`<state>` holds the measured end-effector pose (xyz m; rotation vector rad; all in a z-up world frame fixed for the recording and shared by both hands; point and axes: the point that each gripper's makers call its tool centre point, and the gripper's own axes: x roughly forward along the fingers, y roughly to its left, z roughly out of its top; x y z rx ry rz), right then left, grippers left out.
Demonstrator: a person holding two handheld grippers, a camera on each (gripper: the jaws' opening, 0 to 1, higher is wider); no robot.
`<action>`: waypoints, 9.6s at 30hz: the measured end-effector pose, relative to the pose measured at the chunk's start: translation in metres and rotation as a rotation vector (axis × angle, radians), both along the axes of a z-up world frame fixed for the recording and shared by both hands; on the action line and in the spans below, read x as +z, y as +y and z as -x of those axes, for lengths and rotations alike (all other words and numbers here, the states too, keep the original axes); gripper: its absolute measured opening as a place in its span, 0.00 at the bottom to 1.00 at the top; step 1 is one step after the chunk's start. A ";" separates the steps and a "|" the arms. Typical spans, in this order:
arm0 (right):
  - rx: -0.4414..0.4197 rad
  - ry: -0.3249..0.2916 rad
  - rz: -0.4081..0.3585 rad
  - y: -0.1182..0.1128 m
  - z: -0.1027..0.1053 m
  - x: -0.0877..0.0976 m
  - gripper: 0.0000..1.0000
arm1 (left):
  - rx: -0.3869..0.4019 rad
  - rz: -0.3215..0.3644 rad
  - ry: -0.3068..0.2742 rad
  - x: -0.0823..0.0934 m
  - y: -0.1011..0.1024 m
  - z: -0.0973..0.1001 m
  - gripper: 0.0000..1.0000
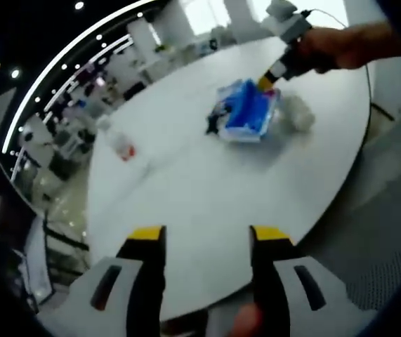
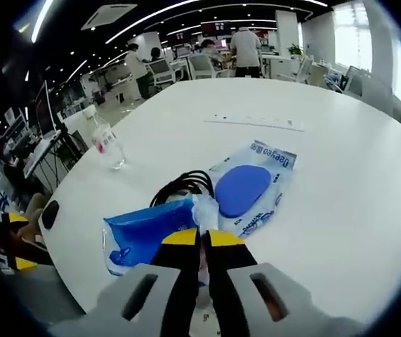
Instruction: Arrange the tabletop items into an orderly group along one side of the table until the central work area is clear of visible clutter.
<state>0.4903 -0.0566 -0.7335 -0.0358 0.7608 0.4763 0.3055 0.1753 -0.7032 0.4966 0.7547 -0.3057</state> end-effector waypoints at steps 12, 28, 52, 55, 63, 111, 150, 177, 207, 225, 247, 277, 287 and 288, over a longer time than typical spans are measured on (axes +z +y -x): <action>-0.060 -0.024 -0.031 -0.022 -0.006 0.014 0.02 | 0.010 0.014 0.000 0.001 0.001 -0.001 0.44; -0.205 -0.047 -0.046 -0.085 -0.019 0.026 0.02 | 0.001 0.016 0.008 -0.001 0.000 0.000 0.44; -0.465 -0.048 -0.064 -0.180 0.000 0.022 0.03 | 0.003 0.021 0.018 -0.003 0.001 0.001 0.44; -0.485 -0.061 -0.072 -0.191 -0.002 0.021 0.03 | 0.005 0.023 0.022 -0.004 0.001 0.001 0.44; -0.498 -0.121 -0.091 -0.213 -0.008 0.015 0.03 | 0.004 0.022 0.028 -0.004 0.000 0.002 0.44; -0.384 -0.166 -0.185 -0.239 0.067 0.008 0.48 | -0.031 0.044 0.026 -0.004 -0.008 0.004 0.43; -0.034 -0.076 -0.191 -0.154 0.120 -0.010 0.47 | -0.019 0.076 0.013 0.000 -0.008 0.005 0.43; 0.225 -0.056 0.165 -0.136 0.129 -0.061 0.62 | -0.014 0.080 0.004 0.002 -0.007 0.002 0.42; 0.320 -0.130 0.082 -0.056 0.103 -0.022 0.53 | -0.006 0.088 0.010 0.001 -0.007 0.002 0.42; 0.501 -0.187 -0.028 0.059 0.113 0.009 0.53 | -0.058 0.396 0.060 0.009 -0.044 -0.009 0.45; 0.774 -0.306 0.064 0.129 0.147 0.032 0.53 | -0.197 0.614 0.350 -0.005 -0.117 -0.058 0.62; 0.698 -0.196 -0.078 0.113 0.159 0.027 0.52 | -0.144 0.509 0.195 -0.018 -0.069 -0.061 0.42; 0.494 -0.135 -0.204 0.081 0.153 0.034 0.47 | 0.093 0.609 -0.058 0.009 -0.026 -0.106 0.42; 0.481 -0.134 -0.203 0.077 0.152 0.034 0.47 | 0.108 0.612 -0.074 0.011 -0.024 -0.109 0.42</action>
